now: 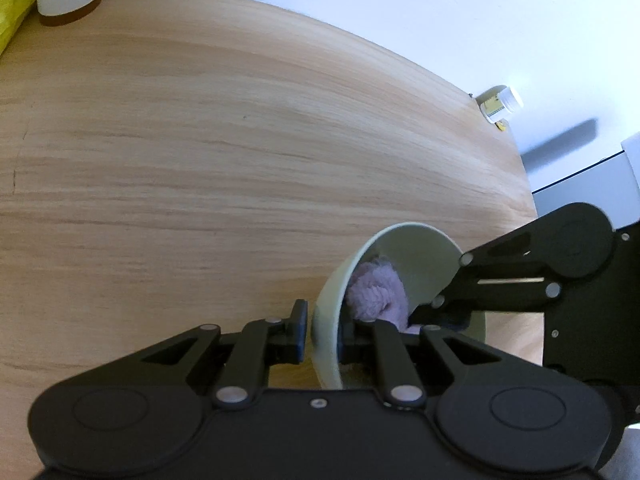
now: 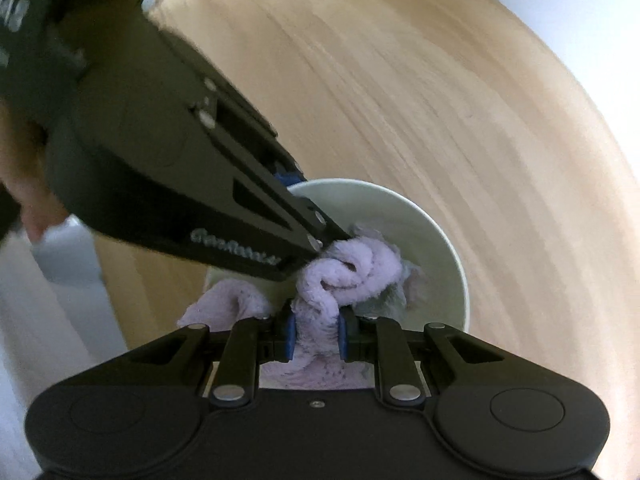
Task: Clean bowl
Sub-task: 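Wipe the cloth across the bowl's inner bottom and wall with the right gripper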
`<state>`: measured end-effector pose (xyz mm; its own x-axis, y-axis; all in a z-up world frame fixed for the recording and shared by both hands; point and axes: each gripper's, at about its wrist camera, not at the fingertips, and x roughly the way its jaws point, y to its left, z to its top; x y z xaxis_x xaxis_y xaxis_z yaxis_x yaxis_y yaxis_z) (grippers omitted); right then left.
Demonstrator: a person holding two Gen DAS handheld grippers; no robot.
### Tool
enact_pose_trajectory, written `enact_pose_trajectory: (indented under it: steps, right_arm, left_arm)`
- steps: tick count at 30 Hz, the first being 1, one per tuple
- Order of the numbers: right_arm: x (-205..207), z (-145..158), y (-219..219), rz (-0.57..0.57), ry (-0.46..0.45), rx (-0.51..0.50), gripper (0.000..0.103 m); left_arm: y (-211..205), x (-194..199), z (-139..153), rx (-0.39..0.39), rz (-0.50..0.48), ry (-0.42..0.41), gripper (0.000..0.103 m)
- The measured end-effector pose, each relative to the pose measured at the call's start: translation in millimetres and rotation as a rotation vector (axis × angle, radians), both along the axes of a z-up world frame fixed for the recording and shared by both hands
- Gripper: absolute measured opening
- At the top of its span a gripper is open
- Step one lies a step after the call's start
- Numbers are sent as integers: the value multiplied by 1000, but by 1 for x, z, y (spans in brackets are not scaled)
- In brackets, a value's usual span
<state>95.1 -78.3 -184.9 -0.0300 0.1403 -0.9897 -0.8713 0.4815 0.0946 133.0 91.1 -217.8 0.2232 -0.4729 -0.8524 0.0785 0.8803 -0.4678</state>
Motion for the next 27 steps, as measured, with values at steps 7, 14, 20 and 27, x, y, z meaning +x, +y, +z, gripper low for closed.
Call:
enact_pose_trajectory:
  steps: [7,14,20,27]
  right_arm:
    - [-12,12,4,121,-122,-117,22]
    - [-14,25,3,152,-245,-186,22]
    - [-20,26,4,142,-382,-162,20]
    - [-9,24,-3,-12,-413,-23,20]
  left_arm:
    - [0,0,2,19,-23,-10,13]
    - [-5,0,4,46,-82,-35,13]
    - [-4,-1,6,52,-128,-60,16]
    - [-3,-2,8,55,-156,-78,17]
